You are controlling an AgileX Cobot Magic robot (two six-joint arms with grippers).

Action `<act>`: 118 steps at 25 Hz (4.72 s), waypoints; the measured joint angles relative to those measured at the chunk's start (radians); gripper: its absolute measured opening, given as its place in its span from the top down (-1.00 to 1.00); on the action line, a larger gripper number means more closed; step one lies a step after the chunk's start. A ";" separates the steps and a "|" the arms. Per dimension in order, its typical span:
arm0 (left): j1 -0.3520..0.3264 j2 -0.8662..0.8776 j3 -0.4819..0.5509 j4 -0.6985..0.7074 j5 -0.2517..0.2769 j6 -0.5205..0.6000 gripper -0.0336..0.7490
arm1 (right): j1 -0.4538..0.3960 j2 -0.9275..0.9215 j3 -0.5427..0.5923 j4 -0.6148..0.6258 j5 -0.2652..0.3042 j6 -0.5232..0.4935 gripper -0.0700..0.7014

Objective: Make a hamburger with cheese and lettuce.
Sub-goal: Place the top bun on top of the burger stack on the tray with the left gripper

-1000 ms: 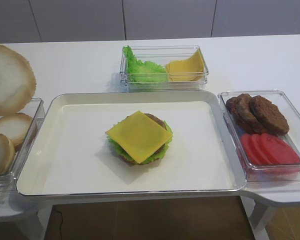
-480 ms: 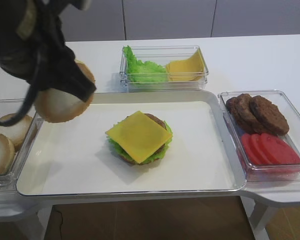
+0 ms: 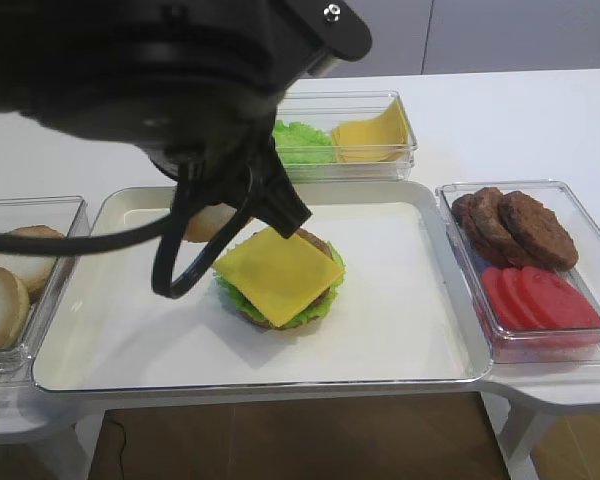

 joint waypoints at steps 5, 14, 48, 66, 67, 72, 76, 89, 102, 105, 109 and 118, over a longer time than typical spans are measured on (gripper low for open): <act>0.000 0.031 -0.028 0.029 -0.001 -0.021 0.54 | 0.000 0.000 0.000 0.000 0.000 0.000 0.23; 0.000 0.088 -0.028 0.082 -0.004 -0.045 0.55 | 0.000 0.000 0.000 0.000 0.000 0.008 0.23; 0.000 0.181 -0.028 0.117 -0.050 -0.075 0.55 | 0.000 0.000 0.000 0.000 0.000 0.008 0.23; 0.000 0.216 -0.030 0.123 -0.048 -0.075 0.55 | 0.000 0.000 0.000 0.000 0.000 0.008 0.23; 0.000 0.216 -0.030 0.123 -0.048 -0.075 0.55 | 0.000 0.000 0.000 0.000 0.000 0.008 0.23; 0.000 0.216 -0.030 0.123 -0.040 -0.075 0.55 | 0.000 0.000 0.000 0.000 0.000 0.008 0.23; 0.000 0.216 -0.030 0.123 -0.038 -0.075 0.54 | 0.000 0.000 0.000 0.000 0.000 0.008 0.23; 0.000 0.216 -0.030 0.123 -0.036 -0.078 0.34 | 0.000 0.000 0.000 0.000 0.000 0.008 0.23; -0.022 0.216 -0.030 0.123 -0.048 -0.080 0.31 | 0.000 0.000 0.000 0.000 0.000 0.008 0.23; -0.036 0.216 -0.030 0.123 -0.051 -0.096 0.31 | 0.000 0.000 0.000 0.000 0.000 0.008 0.22; -0.038 0.216 -0.030 0.121 -0.052 -0.115 0.31 | 0.000 0.000 0.000 0.000 0.000 0.006 0.23; -0.039 0.216 -0.030 0.103 -0.058 -0.126 0.31 | 0.000 0.000 0.000 0.000 0.000 0.000 0.23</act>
